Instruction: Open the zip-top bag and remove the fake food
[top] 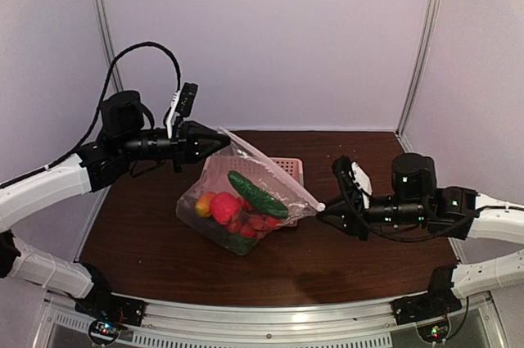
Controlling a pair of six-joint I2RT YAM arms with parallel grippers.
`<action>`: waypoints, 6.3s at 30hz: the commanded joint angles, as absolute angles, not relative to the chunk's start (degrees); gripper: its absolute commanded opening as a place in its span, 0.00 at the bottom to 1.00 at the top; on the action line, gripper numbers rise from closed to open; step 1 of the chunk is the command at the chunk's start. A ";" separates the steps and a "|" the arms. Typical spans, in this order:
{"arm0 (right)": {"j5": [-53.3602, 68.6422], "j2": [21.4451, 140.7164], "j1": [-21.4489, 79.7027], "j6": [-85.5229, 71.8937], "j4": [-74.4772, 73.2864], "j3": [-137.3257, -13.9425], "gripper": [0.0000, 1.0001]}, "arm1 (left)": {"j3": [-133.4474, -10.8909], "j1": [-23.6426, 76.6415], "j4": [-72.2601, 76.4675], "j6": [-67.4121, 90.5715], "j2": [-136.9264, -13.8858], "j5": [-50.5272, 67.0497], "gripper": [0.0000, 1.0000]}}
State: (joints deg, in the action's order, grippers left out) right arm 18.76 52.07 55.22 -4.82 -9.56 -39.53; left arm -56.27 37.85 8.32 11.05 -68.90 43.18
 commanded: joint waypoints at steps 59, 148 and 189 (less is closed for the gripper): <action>28.73 69.65 58.29 -6.98 -14.50 -67.07 0.00 | -63.98 41.44 10.06 8.87 -77.58 49.58 0.00; 13.56 88.24 45.96 -29.62 15.93 -50.46 0.00 | -54.34 14.60 -7.43 34.13 -87.36 9.87 0.86; 10.10 83.54 42.56 -36.37 24.25 -40.01 0.00 | -76.31 52.47 1.61 51.08 -117.93 5.66 0.21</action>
